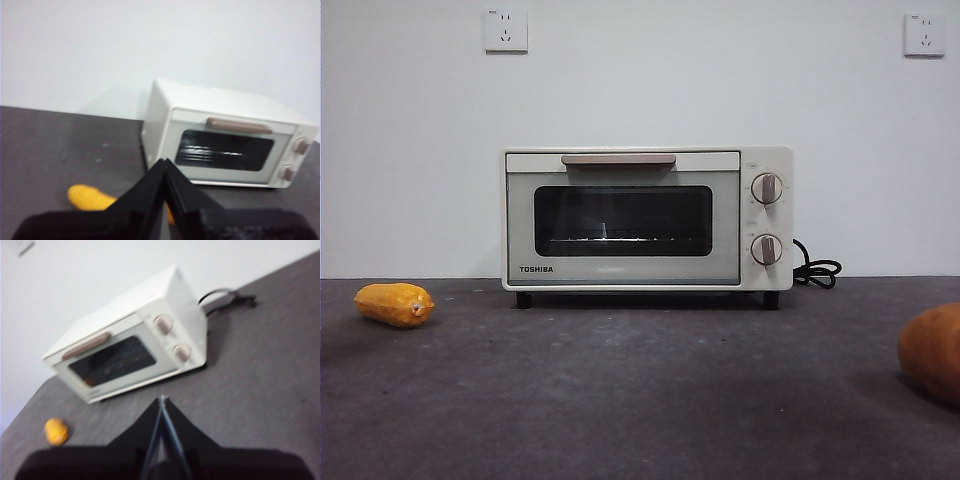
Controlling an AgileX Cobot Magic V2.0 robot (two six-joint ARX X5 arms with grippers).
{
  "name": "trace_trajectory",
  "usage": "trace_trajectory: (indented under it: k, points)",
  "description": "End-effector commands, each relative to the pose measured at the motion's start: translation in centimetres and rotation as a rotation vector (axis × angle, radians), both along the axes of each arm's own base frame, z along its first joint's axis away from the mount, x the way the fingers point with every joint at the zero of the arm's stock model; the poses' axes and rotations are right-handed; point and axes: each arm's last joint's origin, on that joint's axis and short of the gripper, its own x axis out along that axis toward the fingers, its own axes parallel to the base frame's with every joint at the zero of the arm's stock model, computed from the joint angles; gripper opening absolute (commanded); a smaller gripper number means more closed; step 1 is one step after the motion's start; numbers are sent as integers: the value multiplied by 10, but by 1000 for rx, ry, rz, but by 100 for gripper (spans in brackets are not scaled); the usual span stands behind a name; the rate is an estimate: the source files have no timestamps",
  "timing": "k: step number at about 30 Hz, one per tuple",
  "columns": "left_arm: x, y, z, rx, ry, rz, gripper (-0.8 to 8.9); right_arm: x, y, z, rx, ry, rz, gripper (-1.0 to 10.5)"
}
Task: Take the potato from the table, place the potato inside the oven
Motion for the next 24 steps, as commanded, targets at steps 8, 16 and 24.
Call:
trace_trajectory:
  k: [8,16,24]
  points:
    - [62,-4,60,-36,174,-193,-6,18,5,55,-17,104,189,-7]
    - [128,-7,94,-70,250,-394,-6,48,6,90,-73,205,256,-3]
    - [172,-14,113,-87,305,-440,-6,71,6,120,-127,271,281,-2]
